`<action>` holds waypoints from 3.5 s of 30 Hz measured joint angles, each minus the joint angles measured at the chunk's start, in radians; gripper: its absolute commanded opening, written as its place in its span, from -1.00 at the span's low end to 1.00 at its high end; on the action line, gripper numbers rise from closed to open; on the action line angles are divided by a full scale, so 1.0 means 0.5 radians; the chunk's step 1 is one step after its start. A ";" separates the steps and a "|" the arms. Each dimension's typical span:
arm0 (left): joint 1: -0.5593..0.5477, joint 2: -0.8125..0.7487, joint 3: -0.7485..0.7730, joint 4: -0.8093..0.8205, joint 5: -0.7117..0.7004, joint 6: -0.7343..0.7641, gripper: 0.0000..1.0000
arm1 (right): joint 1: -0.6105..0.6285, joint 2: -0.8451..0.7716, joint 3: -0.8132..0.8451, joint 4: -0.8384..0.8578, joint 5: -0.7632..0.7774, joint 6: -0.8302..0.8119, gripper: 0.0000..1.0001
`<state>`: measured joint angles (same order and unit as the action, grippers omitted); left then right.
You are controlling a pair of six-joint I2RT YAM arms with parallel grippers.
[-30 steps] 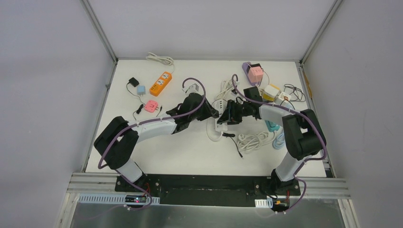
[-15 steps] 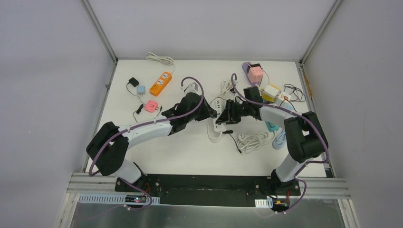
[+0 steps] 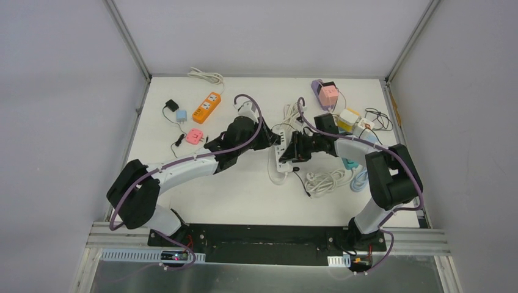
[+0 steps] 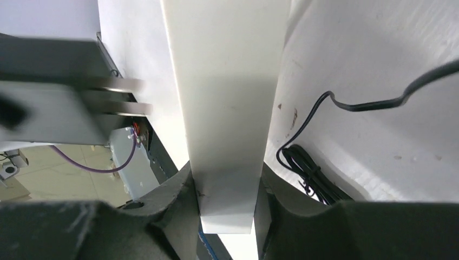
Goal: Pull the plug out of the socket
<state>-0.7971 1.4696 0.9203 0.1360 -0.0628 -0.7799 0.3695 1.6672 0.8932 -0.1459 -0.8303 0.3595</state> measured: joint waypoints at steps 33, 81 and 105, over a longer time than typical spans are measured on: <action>0.430 -0.325 0.480 -0.336 0.063 0.326 -1.00 | 0.169 -0.141 -0.161 -0.271 -0.333 -0.670 -1.00; 1.579 -1.010 -0.200 -1.324 0.026 0.510 -1.00 | -0.005 0.230 0.103 -0.445 0.006 -0.459 -0.85; 1.852 -0.689 -0.428 -1.054 0.290 0.481 -0.74 | 0.003 0.308 0.188 -0.521 -0.029 -0.475 -0.80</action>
<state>0.1291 1.1252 0.7063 -0.3908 0.0822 -0.5396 0.3710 1.8214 0.9874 -0.4065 -0.8448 0.1223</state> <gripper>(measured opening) 0.302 0.369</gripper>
